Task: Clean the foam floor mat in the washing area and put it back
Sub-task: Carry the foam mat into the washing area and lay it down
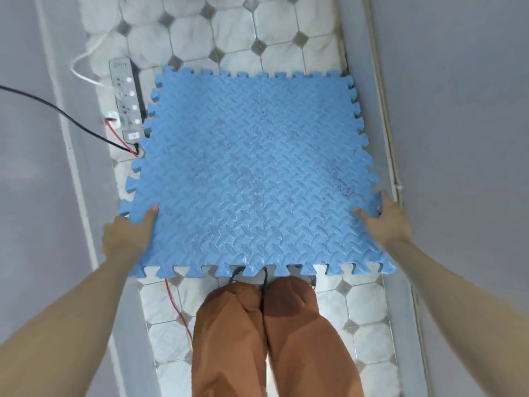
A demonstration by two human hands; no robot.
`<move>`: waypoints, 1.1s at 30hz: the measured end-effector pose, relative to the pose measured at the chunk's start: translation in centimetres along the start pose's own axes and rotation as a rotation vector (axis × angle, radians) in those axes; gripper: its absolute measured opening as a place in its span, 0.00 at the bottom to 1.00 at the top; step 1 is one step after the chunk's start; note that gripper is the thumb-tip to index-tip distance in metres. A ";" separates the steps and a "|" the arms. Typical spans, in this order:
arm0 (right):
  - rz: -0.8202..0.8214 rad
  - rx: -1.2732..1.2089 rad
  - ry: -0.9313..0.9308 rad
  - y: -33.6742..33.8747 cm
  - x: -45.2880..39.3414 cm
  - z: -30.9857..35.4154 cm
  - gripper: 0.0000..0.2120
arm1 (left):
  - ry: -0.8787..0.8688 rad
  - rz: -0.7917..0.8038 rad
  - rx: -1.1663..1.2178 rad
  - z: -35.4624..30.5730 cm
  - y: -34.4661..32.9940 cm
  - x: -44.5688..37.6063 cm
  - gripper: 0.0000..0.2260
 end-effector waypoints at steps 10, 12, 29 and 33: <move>0.027 0.273 -0.062 13.2 20.1 2.8 0.31 | -0.235 -0.064 -0.369 -2.7 19.9 11.1 0.37; 0.038 0.251 -0.106 14.3 24.4 2.4 0.30 | -0.275 -0.061 -0.401 -2.5 22.7 12.7 0.36; -0.174 -0.146 -0.728 11.7 67.1 -8.4 0.25 | -1.240 0.042 -0.975 -9.3 31.7 36.3 0.28; -0.240 -0.333 -0.928 8.4 76.2 -10.4 0.25 | -1.454 0.045 -1.105 -9.9 28.0 43.7 0.27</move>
Point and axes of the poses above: each hand's wrist, its own x-axis away from the middle knuckle, its own y-axis out of the back of the hand, z = x × y, the point moved 4 cm from there along -x, towards the middle knuckle, and after that the axes turned 2 degrees about -z, right-handed, at the moved point
